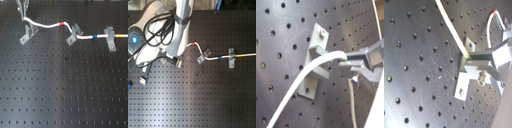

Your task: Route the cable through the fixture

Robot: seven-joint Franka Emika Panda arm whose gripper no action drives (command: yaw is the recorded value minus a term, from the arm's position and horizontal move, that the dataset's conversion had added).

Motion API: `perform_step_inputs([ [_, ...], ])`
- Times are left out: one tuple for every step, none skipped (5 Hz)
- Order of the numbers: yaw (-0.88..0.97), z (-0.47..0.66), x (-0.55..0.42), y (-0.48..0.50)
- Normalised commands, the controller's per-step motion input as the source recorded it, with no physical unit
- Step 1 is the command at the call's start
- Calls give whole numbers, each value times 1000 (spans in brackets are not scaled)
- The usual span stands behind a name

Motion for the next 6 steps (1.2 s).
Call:
perform_step_inputs([
  [491, 2, 265, 92],
  [463, 20, 304, 73],
  [300, 36, 326, -33],
  [-323, 4, 102, -347],
  [-617, -2, 30, -322],
  [-694, -97, 52, -287],
])
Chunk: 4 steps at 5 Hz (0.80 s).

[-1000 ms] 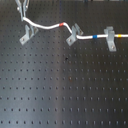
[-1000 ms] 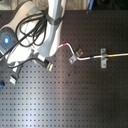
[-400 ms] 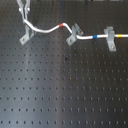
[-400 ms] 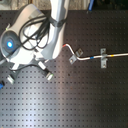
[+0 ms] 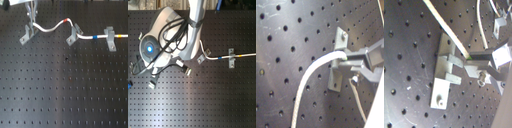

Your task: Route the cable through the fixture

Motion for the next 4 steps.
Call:
perform_step_inputs([
  [-749, -179, -76, -101],
  [-629, -188, -255, -81],
  [-406, -82, -310, 115],
  [-11, 0, -146, 214],
])
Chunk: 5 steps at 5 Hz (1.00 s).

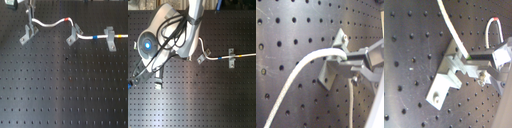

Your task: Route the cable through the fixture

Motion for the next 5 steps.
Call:
perform_step_inputs([
  [197, -2, -73, 211],
  [531, 0, 43, 28],
  [646, 0, 25, -16],
  [666, 22, 22, -130],
  [420, 61, -261, -130],
])
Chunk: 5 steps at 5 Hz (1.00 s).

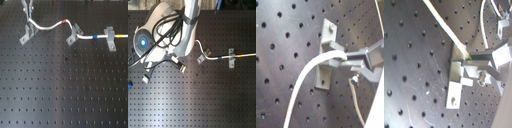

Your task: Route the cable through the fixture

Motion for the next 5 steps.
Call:
perform_step_inputs([
  [183, 63, -133, 14],
  [0, 0, -4, 30],
  [626, 178, -3, 45],
  [0, 0, -2, 39],
  [514, 182, 1, 129],
])
